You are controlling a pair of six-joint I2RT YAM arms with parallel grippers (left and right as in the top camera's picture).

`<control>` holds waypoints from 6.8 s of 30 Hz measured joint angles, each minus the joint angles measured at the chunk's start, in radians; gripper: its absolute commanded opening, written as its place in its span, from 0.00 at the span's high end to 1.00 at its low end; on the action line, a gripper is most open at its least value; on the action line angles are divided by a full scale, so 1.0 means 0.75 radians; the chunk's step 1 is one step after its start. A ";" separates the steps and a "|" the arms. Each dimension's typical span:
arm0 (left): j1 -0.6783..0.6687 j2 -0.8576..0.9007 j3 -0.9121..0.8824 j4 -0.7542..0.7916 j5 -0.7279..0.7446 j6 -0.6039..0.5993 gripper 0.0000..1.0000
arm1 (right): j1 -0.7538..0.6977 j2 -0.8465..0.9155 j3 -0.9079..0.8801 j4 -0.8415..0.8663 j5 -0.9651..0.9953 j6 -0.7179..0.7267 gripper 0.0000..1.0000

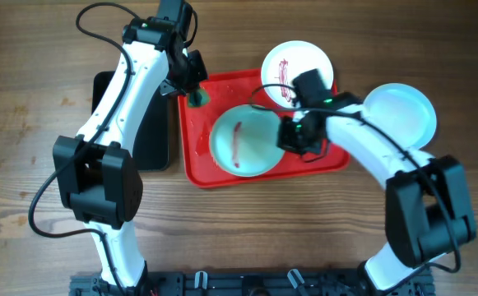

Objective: Clean dirty plates on tray and stack at the side

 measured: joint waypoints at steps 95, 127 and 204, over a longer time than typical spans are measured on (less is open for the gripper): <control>-0.247 -0.015 -0.665 0.474 0.315 0.595 0.96 | 0.078 0.183 0.011 0.339 0.018 -0.022 0.96; -0.326 -0.016 -0.677 0.672 -0.447 0.193 0.96 | 0.077 0.191 0.011 0.355 -0.006 -0.006 0.96; -0.232 -0.007 -0.585 0.531 -0.333 0.122 0.96 | 0.019 0.198 0.011 0.349 -0.108 -0.027 0.96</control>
